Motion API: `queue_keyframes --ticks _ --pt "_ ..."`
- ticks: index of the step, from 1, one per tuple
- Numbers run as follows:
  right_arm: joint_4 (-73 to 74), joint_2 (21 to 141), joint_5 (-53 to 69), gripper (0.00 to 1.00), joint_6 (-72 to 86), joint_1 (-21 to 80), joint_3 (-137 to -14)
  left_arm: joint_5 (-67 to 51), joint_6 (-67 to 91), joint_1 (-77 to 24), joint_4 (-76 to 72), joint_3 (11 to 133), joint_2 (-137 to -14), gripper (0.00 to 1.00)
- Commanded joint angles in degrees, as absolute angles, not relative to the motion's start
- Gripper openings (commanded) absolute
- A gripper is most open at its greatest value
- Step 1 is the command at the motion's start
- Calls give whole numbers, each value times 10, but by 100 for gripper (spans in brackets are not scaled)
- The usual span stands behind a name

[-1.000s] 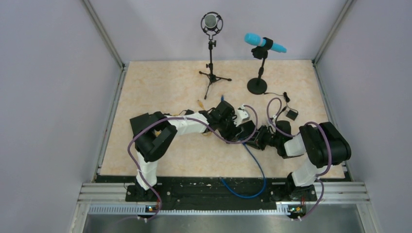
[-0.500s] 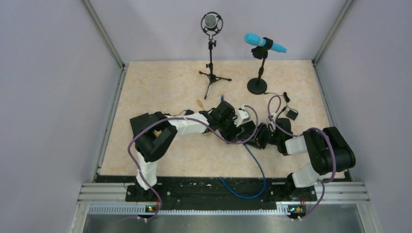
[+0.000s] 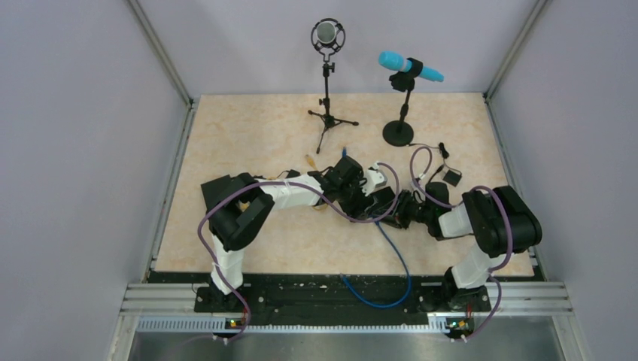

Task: Pull the plug from the switch port
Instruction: Pull the connector from the switch port.

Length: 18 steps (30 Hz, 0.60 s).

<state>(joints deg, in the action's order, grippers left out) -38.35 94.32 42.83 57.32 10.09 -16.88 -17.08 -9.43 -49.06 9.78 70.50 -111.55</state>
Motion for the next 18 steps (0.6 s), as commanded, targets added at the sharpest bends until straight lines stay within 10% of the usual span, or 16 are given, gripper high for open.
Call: queue_keyframes --ticks 1,18 --pt "-355 975 361 25 556 119 -143 -193 -85 -495 116 698 -1128 64" --pt "-335 941 372 34 545 120 -144 -193 -88 -495 120 702 -1132 64"
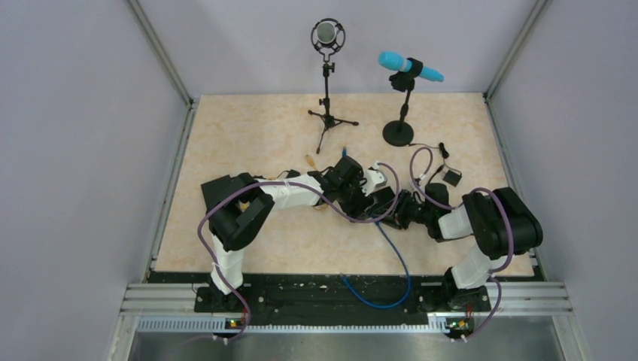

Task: Pull the plug from the switch port
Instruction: Pull the connector from the switch port.

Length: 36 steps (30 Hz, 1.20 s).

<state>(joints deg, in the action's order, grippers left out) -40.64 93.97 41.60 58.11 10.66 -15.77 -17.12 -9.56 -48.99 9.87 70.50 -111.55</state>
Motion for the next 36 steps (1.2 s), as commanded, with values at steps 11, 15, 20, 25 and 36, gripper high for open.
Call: queue_keyframes --ticks 11,15,20,25,36 --pt "-331 938 366 18 526 119 -131 -188 -94 -495 120 698 -1130 64" --pt "-333 940 370 19 529 119 -137 -189 -92 -495 120 696 -1129 64" --pt "-335 940 376 38 526 119 -135 -187 -91 -495 119 693 -1125 64" --pt "-343 937 382 36 526 119 -127 -188 -92 -495 120 695 -1126 64" --pt "-339 943 384 22 514 120 -129 -188 -91 -495 120 696 -1126 64"
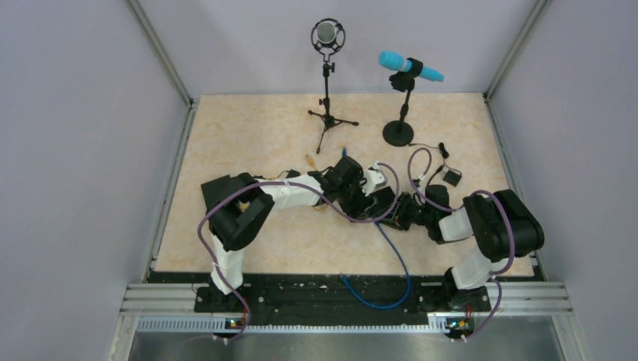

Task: Pull the plug from the switch port
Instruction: Pull the connector from the switch port.

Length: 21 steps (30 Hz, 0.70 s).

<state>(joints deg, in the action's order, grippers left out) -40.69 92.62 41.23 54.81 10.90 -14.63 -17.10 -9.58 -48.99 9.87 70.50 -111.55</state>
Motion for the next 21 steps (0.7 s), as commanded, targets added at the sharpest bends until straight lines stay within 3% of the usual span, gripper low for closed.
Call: queue_keyframes --ticks 1,5,11,17,21 --pt "-342 945 383 18 518 120 -130 -189 -91 -495 119 696 -1125 64" --pt "-358 956 386 16 531 120 -136 -191 -91 -495 118 695 -1125 64" --pt "-362 947 378 0 531 120 -120 -189 -92 -495 127 700 -1128 64" --pt "-308 896 358 0 515 119 -117 -184 -87 -495 121 694 -1130 64" --pt "-173 807 303 0 472 119 -128 -170 -90 -494 119 691 -1131 64"
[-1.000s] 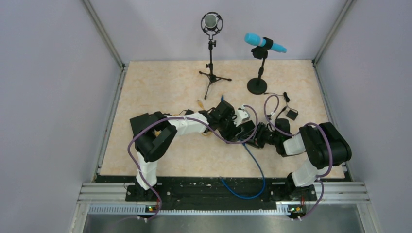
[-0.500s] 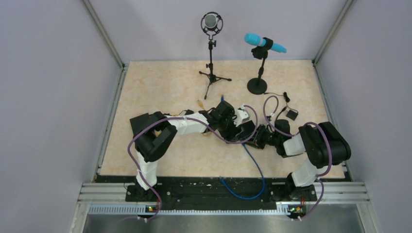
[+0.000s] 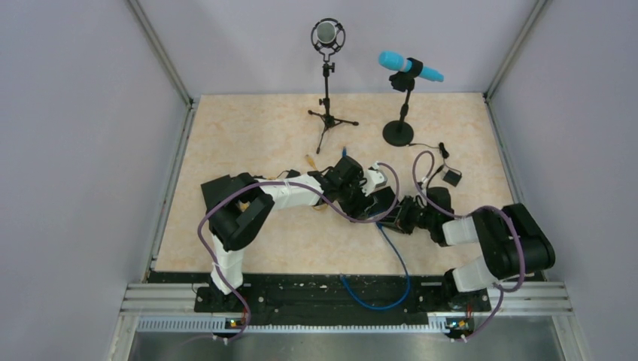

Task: Pull the plug from the switch port
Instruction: Pull the connector from the switch port, then place the connector at the center of the board.

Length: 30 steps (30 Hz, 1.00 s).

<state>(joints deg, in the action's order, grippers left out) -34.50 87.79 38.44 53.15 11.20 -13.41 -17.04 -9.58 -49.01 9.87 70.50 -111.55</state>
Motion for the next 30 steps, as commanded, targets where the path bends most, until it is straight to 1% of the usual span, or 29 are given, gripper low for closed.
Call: queue_keyframes --ticks 1,6,8,11,13,14,15,16,21,24,27,30 --pt "-116 777 286 0 460 119 -134 -166 -91 -494 116 688 -1131 64" --pt "86 636 199 0 416 118 -185 -159 -99 -493 122 692 -1137 65" --pt "160 581 159 0 405 117 -214 -157 -98 -493 114 686 -1133 73" --pt "281 521 58 0 382 100 -283 -160 -94 -493 107 680 -1117 82" --pt "343 493 -9 0 357 74 -344 -163 -90 -493 101 682 -1105 90" --pt "356 485 -11 0 347 55 -370 -164 -89 -493 100 685 -1098 94" --pt "367 480 -7 0 333 34 -400 -164 -90 -493 103 691 -1092 97" --pt "392 479 -10 0 321 18 -433 -161 -90 -494 107 698 -1085 99" --pt "450 496 -76 0 298 4 -618 -147 -84 -493 102 710 -1036 99" --pt "487 526 -140 0 277 4 -724 -138 -79 -493 99 706 -1001 99" --pt "549 564 -230 0 255 4 -838 -124 -77 -493 94 689 -966 99" --pt "602 589 -317 0 230 4 -923 -104 -77 -492 87 667 -936 99"
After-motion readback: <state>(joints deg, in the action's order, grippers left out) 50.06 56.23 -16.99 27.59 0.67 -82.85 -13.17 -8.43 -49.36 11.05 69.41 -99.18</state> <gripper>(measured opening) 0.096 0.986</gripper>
